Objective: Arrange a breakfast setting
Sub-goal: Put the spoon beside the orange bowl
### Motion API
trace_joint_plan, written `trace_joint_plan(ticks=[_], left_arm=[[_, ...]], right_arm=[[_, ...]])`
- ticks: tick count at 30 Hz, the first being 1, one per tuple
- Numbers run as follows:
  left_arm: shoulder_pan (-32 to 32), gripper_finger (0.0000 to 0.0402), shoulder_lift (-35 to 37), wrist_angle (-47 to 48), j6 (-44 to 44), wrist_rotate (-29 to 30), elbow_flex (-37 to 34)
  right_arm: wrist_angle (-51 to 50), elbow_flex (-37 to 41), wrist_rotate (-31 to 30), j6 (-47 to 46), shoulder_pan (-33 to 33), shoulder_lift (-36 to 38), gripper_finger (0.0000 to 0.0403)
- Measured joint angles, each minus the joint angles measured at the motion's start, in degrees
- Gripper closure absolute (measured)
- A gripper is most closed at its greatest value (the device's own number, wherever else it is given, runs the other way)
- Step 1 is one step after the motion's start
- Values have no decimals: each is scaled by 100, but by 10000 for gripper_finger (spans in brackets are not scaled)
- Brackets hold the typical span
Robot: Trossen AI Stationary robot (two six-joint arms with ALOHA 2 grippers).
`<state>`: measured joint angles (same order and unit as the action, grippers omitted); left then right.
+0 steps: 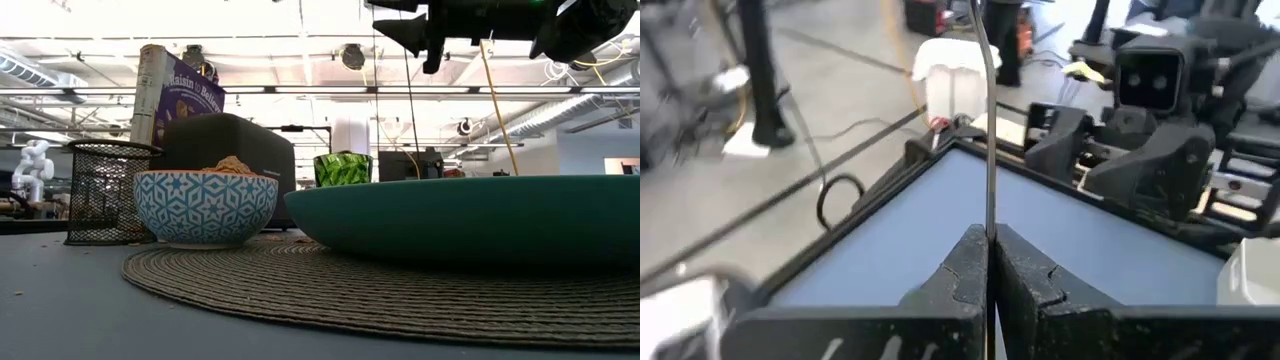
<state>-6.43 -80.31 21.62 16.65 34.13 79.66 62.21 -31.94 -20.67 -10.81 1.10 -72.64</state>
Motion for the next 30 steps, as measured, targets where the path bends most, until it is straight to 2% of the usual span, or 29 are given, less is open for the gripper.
trace_joint_plan(ticks=[7, 13, 23, 30], left_arm=[[-965, 394, 593, 2108, 2336, 1131, 4], [-2138, 394, 593, 3277, 4629, 1558, 2], [-3688, 394, 223, 3273, 7749, 1842, -695], [-4469, 394, -223, 2318, 9379, 1797, -1391]], right_arm=[[2, 0, -4, 0, 0, 0, 204], [0, 0, -8, 55, 0, 0, 204], [2, 0, -15, 597, 0, 0, 204], [6, 0, -16, 597, 0, 7, 204]])
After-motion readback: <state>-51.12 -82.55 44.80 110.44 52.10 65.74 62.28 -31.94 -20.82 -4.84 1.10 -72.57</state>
